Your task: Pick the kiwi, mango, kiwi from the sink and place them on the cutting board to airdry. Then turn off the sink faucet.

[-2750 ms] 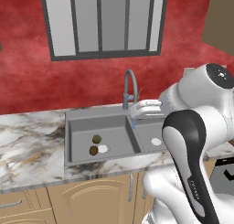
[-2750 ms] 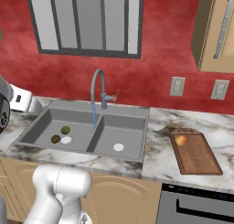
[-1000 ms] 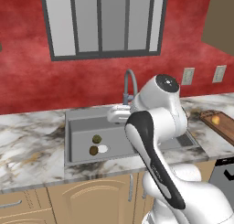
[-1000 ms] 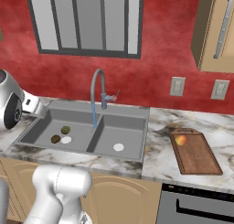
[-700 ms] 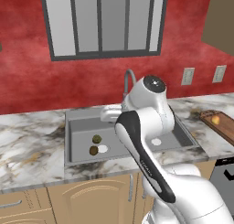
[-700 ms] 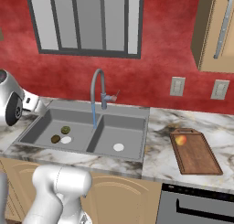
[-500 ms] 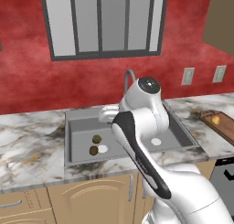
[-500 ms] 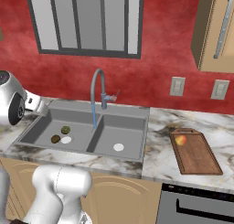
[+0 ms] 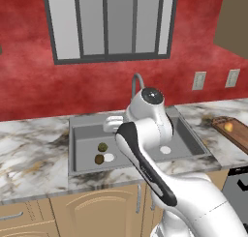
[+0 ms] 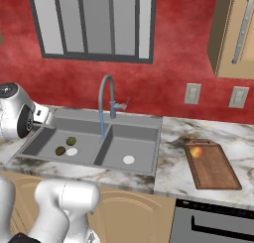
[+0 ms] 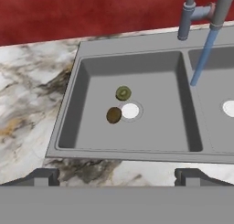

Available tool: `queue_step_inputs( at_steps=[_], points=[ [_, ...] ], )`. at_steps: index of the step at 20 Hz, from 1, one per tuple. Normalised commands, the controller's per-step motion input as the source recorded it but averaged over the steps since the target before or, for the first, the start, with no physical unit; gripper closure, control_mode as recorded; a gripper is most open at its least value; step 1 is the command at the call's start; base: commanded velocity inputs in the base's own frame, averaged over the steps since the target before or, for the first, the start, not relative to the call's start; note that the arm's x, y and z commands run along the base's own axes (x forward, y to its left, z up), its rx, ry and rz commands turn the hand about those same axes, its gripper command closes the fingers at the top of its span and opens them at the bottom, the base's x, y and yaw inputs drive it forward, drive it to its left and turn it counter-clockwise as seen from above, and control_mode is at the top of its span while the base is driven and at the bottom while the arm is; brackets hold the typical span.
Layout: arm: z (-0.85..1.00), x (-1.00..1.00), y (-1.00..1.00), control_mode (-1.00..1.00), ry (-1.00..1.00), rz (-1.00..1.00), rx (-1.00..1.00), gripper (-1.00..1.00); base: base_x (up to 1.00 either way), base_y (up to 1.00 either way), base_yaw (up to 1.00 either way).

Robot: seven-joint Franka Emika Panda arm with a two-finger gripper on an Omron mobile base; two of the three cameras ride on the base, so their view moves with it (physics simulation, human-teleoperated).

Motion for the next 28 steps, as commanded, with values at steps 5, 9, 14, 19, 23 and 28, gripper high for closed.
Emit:
queue_step_inputs(
  at_steps=[5, 9, 14, 19, 23, 28],
  points=[
    [-0.11, 0.16, 0.02, -1.00, 0.00, 0.00, 0.00, -1.00, 0.00, 0.00, 0.00],
    [-0.17, 0.23, 0.03, -1.00, 0.03, 0.00, 0.00, -1.00, 0.00, 0.00, 0.00],
    [-0.21, 0.24, 0.07, -1.00, 0.04, 0.00, 0.00, -1.00, 0.00, 0.00, 0.00],
    [-0.18, 0.16, 0.08, -1.00, 0.02, 0.00, 0.00, -1.00, 0.00, 0.00, 0.00],
    [-0.19, 0.17, 0.06, -1.00, 0.02, 0.00, 0.00, -1.00, 0.00, 0.00, 0.00],
    [-0.22, 0.20, 0.06, -1.00, 0.02, 0.00, 0.00, -1.00, 0.00, 0.00, 0.00]
  ],
)
